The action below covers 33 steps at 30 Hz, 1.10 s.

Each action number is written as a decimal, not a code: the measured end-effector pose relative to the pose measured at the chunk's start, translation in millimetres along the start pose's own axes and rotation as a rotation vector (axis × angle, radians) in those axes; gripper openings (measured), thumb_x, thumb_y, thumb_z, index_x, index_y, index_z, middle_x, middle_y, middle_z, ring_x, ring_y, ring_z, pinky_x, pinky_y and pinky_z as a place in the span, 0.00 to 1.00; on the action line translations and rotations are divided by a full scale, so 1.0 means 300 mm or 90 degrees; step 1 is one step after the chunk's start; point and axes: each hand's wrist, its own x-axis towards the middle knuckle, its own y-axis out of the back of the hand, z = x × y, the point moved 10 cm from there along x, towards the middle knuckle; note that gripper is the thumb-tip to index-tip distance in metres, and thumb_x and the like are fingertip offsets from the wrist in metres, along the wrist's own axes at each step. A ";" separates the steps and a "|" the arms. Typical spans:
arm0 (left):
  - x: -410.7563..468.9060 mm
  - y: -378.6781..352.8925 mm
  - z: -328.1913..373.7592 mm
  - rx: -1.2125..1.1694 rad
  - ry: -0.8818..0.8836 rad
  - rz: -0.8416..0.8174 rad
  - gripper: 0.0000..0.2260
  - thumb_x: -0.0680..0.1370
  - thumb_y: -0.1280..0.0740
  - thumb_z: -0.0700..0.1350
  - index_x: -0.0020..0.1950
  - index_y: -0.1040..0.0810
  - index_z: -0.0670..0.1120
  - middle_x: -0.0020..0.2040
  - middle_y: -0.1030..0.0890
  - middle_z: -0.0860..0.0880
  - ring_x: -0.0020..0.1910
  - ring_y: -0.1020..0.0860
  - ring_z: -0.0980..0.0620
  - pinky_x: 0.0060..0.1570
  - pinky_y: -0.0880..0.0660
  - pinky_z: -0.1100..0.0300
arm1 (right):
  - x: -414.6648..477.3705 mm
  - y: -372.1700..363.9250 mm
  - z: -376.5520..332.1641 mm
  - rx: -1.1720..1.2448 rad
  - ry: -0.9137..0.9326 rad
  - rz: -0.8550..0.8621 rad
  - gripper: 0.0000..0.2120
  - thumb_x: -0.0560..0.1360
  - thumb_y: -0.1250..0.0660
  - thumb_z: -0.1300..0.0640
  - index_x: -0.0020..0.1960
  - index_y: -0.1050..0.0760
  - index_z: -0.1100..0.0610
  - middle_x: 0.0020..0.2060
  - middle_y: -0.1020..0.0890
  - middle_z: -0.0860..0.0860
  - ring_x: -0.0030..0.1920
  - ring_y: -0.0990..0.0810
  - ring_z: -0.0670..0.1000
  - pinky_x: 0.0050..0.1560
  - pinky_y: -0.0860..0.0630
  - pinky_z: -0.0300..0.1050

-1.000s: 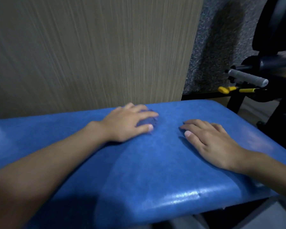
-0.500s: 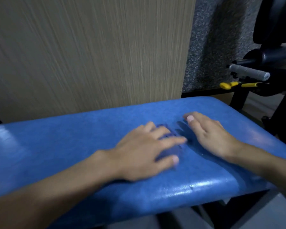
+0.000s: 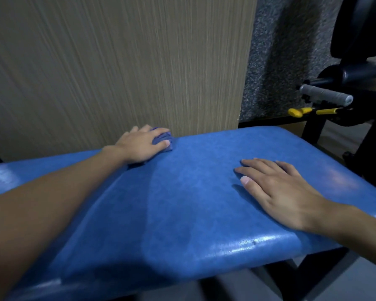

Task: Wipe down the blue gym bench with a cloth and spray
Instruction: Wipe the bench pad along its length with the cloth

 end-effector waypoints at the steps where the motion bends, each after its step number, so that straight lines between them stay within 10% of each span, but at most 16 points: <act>1: 0.003 -0.002 -0.010 0.002 0.013 0.008 0.23 0.78 0.48 0.68 0.73 0.41 0.68 0.73 0.32 0.49 0.66 0.31 0.38 0.67 0.36 0.45 | 0.001 0.001 -0.002 -0.001 0.002 0.006 0.28 0.77 0.65 0.36 0.71 0.39 0.39 0.73 0.40 0.36 0.74 0.48 0.39 0.74 0.53 0.48; 13: -0.667 0.089 0.595 -0.048 -0.469 0.098 0.24 0.79 0.47 0.66 0.75 0.42 0.65 0.70 0.31 0.56 0.56 0.29 0.49 0.56 0.36 0.58 | 0.017 0.084 0.021 0.118 -0.056 0.095 0.36 0.73 0.65 0.34 0.60 0.25 0.51 0.59 0.21 0.46 0.64 0.28 0.48 0.69 0.40 0.52; 20: -0.321 0.031 0.328 -0.065 -0.269 0.030 0.26 0.74 0.52 0.73 0.72 0.47 0.73 0.72 0.34 0.57 0.64 0.32 0.50 0.67 0.36 0.52 | 0.002 -0.017 -0.039 0.008 -0.022 -0.033 0.36 0.72 0.69 0.33 0.74 0.40 0.40 0.75 0.42 0.38 0.76 0.49 0.42 0.74 0.54 0.49; 26: -0.030 -0.001 -0.146 -0.042 0.053 0.004 0.24 0.77 0.47 0.71 0.73 0.41 0.70 0.74 0.33 0.50 0.69 0.33 0.39 0.69 0.37 0.42 | 0.007 -0.010 -0.035 -0.011 -0.018 -0.002 0.30 0.76 0.66 0.35 0.71 0.40 0.38 0.73 0.40 0.36 0.74 0.48 0.39 0.74 0.51 0.49; 33: -0.243 0.039 0.150 0.014 -0.128 0.049 0.24 0.78 0.50 0.68 0.74 0.43 0.70 0.73 0.32 0.55 0.65 0.31 0.44 0.64 0.37 0.49 | 0.013 -0.008 -0.030 -0.018 -0.027 0.006 0.31 0.74 0.68 0.33 0.70 0.39 0.37 0.71 0.38 0.36 0.73 0.45 0.40 0.71 0.48 0.49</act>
